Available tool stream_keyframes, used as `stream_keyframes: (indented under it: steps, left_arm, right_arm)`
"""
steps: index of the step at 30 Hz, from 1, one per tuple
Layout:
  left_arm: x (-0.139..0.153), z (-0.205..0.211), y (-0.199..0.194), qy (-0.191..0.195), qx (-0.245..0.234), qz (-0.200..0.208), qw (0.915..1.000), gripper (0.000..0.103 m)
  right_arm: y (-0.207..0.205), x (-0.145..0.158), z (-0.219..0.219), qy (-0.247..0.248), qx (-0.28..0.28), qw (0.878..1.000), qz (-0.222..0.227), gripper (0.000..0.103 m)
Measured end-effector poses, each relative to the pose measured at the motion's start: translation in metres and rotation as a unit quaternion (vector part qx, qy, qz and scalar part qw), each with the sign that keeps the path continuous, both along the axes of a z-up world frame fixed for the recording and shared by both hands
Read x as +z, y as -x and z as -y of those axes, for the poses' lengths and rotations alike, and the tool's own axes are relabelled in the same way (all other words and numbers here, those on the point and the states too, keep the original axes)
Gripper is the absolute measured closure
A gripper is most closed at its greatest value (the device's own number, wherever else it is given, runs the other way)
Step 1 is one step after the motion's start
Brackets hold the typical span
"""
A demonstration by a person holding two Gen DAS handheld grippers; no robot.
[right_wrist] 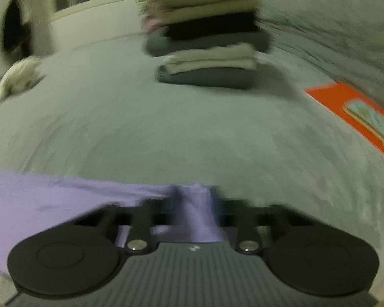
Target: Fold clothes
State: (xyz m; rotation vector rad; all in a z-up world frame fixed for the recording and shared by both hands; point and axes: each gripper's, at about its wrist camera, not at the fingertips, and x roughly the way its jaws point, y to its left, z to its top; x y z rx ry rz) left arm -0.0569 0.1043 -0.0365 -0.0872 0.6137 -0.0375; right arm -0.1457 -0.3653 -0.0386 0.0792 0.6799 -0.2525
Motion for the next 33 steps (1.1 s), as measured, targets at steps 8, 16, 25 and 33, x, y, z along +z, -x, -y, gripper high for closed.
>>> stream_keyframes:
  steps: [8, 16, 25, 33]
  left_arm:
    - [-0.001, 0.000, 0.001, -0.010, -0.005, -0.003, 0.9999, 0.055]
    - [0.004, 0.000, 0.003, 0.003, -0.008, 0.000, 1.0000, 0.055]
    - [0.006, 0.007, 0.007, 0.009, -0.016, 0.002, 0.9998, 0.055]
    - [0.003, 0.014, 0.010, -0.003, -0.029, -0.003, 0.9996, 0.055]
  right_arm:
    - [0.008, 0.005, 0.019, -0.022, -0.039, 0.999, 0.008, 0.099]
    - [0.035, 0.021, 0.052, -0.119, -0.079, 0.989, 0.045, 0.064]
    - [0.041, 0.013, 0.020, -0.056, -0.023, 0.998, -0.006, 0.064]
    - [0.038, 0.007, 0.014, 0.014, -0.056, 0.998, -0.024, 0.102]
